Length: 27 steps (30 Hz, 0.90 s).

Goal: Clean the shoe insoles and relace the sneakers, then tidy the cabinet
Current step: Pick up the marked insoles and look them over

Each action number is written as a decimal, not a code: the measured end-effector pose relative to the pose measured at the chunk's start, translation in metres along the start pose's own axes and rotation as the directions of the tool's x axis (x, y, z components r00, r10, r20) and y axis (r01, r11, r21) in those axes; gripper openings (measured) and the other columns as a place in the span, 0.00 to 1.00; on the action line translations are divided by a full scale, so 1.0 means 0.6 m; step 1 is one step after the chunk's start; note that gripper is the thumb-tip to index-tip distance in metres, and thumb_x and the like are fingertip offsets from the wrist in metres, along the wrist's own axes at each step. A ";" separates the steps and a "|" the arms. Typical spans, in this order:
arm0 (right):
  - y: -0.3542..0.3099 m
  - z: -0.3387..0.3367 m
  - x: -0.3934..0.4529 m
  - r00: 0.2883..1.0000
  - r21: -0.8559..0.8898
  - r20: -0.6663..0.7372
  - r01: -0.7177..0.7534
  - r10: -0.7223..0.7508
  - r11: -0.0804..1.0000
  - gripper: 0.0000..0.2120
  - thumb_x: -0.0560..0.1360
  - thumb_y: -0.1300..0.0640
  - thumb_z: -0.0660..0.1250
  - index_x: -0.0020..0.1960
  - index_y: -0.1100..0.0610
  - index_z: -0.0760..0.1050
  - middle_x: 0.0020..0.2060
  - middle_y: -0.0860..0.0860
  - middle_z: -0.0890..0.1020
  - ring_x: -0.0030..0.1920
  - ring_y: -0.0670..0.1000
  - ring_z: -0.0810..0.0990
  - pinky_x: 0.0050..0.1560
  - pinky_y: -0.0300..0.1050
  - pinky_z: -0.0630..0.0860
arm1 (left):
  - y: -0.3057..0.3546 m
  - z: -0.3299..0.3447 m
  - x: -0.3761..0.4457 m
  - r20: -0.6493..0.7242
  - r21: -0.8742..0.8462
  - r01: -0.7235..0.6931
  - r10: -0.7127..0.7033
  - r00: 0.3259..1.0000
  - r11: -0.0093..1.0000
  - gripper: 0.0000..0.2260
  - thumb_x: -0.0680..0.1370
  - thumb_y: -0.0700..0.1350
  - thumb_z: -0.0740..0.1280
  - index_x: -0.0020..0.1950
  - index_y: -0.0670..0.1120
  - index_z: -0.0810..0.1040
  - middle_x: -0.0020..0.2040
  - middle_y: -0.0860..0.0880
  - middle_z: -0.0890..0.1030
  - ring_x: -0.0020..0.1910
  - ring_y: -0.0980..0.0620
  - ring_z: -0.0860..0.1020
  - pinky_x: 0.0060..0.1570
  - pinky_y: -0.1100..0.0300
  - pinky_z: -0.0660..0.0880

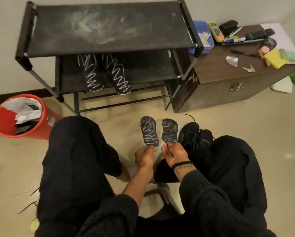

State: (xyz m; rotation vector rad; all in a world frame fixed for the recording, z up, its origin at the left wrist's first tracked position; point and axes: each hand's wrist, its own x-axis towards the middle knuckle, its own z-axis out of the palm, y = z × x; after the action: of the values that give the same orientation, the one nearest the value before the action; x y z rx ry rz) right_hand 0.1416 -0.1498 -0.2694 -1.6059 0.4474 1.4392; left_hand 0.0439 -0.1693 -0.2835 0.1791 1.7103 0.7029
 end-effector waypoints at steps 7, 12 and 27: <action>-0.025 0.026 0.130 0.991 0.074 -0.124 -0.035 0.044 0.997 0.08 0.79 0.68 0.61 0.56 0.62 0.76 0.38 0.55 0.78 0.36 0.49 0.77 0.42 0.41 0.79 | -0.006 0.074 0.112 0.007 0.095 0.092 -0.094 0.996 0.991 0.04 0.76 0.44 0.70 0.41 0.49 0.84 0.38 0.54 0.86 0.41 0.53 0.83 0.44 0.58 0.81; -0.034 0.031 0.200 0.987 0.093 -0.133 -0.078 0.090 0.993 0.07 0.81 0.66 0.60 0.46 0.61 0.74 0.39 0.55 0.77 0.39 0.48 0.76 0.62 0.46 0.77 | -0.004 0.096 0.187 0.037 0.165 0.162 -0.170 0.985 0.973 0.04 0.77 0.45 0.69 0.44 0.48 0.83 0.40 0.52 0.87 0.36 0.54 0.82 0.36 0.61 0.76; 0.001 0.023 0.254 0.986 0.043 -0.125 -0.102 0.107 0.994 0.09 0.82 0.66 0.60 0.61 0.65 0.73 0.57 0.60 0.74 0.51 0.54 0.78 0.52 0.45 0.80 | 0.018 0.103 0.222 0.243 0.187 0.384 -0.421 0.874 0.904 0.11 0.79 0.52 0.69 0.58 0.49 0.75 0.56 0.47 0.75 0.57 0.43 0.76 0.55 0.48 0.78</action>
State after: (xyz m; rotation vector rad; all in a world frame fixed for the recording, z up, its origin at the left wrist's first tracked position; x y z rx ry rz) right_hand 0.1717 -0.0947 -0.4092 -1.6714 0.6365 1.4020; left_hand 0.0624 -0.0754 -0.3950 0.0070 1.4578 0.2363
